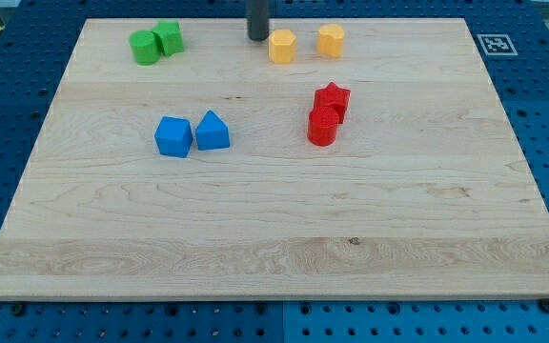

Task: Arrange the yellow blocks vertically at the top of the red star

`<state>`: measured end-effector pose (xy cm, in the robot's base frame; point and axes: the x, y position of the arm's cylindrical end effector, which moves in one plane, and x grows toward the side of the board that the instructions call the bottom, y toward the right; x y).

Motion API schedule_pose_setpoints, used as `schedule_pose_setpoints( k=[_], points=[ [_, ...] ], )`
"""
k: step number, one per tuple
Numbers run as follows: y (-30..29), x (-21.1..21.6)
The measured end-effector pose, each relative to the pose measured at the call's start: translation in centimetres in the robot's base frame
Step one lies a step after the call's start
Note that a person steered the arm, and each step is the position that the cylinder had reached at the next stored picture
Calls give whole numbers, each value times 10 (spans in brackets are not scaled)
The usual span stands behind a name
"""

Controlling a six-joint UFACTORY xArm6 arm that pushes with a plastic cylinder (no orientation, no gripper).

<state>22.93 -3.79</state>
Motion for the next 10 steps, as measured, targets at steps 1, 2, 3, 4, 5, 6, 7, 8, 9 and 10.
schedule_pose_setpoints(
  k=[1,2,3,4,5,6,7,8,9,10],
  points=[
    [15,19],
    [35,25],
    [41,32],
    [29,41],
    [52,41],
    [70,41],
    [71,42],
    [71,60],
    [71,67],
    [71,91]
  ],
)
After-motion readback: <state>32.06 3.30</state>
